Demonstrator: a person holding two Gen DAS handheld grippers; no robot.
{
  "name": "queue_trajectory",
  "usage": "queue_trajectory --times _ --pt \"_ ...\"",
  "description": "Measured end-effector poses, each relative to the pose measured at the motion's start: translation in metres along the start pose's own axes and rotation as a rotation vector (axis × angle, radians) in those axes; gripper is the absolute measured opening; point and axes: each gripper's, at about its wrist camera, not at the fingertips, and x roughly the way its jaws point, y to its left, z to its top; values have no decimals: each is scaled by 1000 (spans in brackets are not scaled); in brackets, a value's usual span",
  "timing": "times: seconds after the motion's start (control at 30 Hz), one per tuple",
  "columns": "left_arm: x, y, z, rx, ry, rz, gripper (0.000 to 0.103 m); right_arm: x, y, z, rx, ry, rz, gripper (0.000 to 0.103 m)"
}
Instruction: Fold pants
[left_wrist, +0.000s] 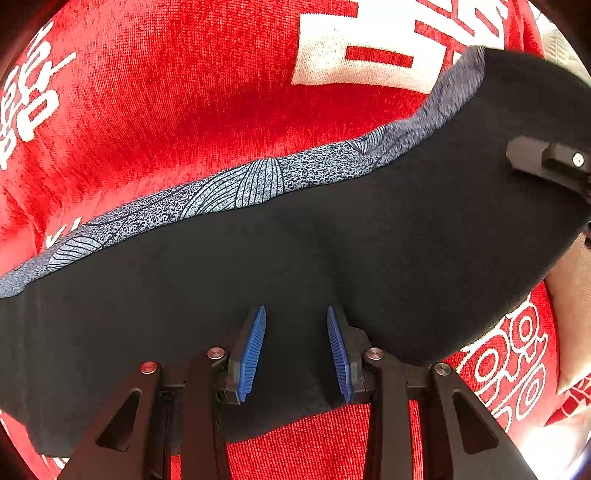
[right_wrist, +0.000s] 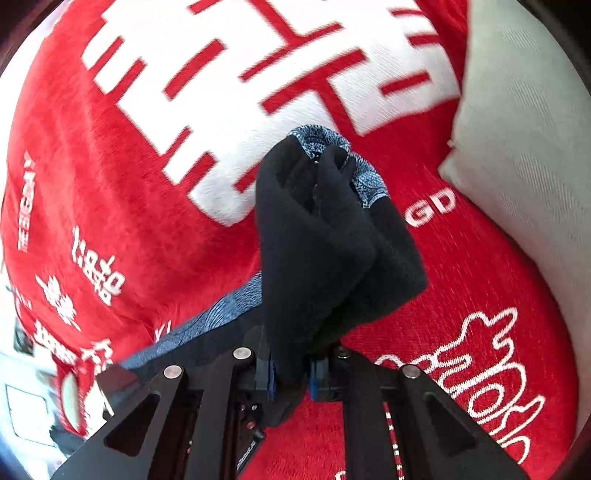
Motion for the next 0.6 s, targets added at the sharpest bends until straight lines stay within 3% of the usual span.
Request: queue_trajectory --times 0.17,0.27,0.33,0.57,0.6 --pt "-11 9 -3 46 3 -30 36 -2 37 -7 -94 -14 -39 13" --pt "-21 33 0 -32 62 -114 36 -6 56 -11 -131 -28 -62 13" --pt "-37 56 -1 -89 68 -131 36 -17 61 -16 -162 -41 -78 13" --pt "-89 153 -22 -176 42 -55 36 -17 122 -41 -307 -56 -153 13" --pt "-95 169 -26 -186 44 -35 46 -13 135 -48 -335 -56 -163 13"
